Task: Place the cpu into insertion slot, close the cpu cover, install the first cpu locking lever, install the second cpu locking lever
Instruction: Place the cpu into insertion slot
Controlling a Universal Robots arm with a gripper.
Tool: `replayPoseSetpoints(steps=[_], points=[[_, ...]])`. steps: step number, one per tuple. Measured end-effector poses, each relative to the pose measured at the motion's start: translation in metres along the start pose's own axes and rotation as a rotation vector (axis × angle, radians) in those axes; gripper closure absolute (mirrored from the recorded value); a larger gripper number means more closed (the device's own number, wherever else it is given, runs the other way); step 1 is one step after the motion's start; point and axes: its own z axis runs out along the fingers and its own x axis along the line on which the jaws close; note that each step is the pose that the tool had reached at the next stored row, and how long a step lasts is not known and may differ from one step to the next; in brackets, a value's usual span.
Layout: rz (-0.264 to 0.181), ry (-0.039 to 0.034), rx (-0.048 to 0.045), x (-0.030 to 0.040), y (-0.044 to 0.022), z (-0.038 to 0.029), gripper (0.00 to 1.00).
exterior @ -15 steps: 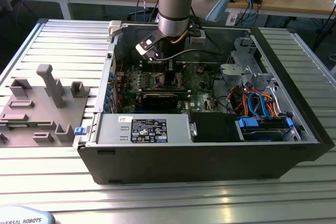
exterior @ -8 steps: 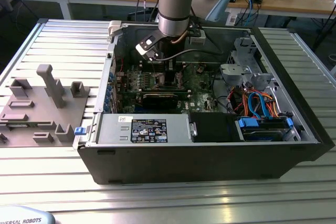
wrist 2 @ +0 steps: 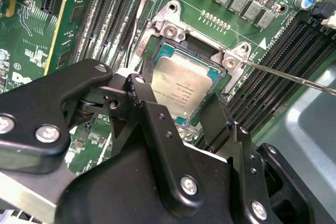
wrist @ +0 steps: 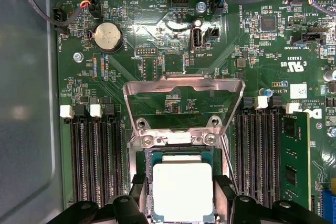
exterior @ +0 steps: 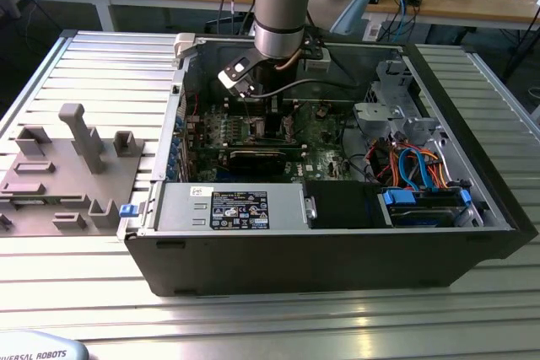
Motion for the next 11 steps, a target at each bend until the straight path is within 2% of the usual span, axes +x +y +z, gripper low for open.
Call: replayPoseSetpoints(steps=[6,7,9,10,11], points=[[0.000,-0.0003,0.0000,0.0015,0.0003,0.0001,0.38],[0.000,-0.0038,-0.0002,0.0016,0.0002,0.0002,0.38],[0.000,-0.0259,-0.0010,0.0015,0.0003,0.0001,0.38],[0.000,-0.0316,-0.0012,0.0016,0.0005,0.0002,0.38],[0.000,-0.0322,-0.0011,0.0016,0.0007,0.0002,0.38]])
